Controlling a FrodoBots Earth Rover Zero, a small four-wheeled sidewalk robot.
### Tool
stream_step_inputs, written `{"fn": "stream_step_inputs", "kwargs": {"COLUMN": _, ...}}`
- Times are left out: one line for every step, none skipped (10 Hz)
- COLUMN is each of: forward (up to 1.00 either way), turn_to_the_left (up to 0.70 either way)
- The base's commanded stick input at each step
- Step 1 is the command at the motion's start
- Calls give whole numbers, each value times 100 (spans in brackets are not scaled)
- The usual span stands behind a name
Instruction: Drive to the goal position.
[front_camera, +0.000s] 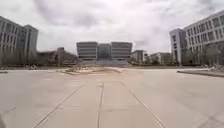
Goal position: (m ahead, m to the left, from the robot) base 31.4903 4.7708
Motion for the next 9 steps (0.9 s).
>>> {"fn": "stream_step_inputs", "kwargs": {"forward": 100, "turn_to_the_left": 0}}
{"fn": "stream_step_inputs", "kwargs": {"forward": 100, "turn_to_the_left": 0}}
{"fn": "stream_step_inputs", "kwargs": {"forward": 100, "turn_to_the_left": 0}}
{"fn": "stream_step_inputs", "kwargs": {"forward": 100, "turn_to_the_left": 0}}
{"fn": "stream_step_inputs", "kwargs": {"forward": 100, "turn_to_the_left": 0}}
{"fn": "stream_step_inputs", "kwargs": {"forward": 100, "turn_to_the_left": 0}}
{"fn": "stream_step_inputs", "kwargs": {"forward": 100, "turn_to_the_left": 0}}
{"fn": "stream_step_inputs", "kwargs": {"forward": 100, "turn_to_the_left": 0}}
{"fn": "stream_step_inputs", "kwargs": {"forward": 100, "turn_to_the_left": 0}}
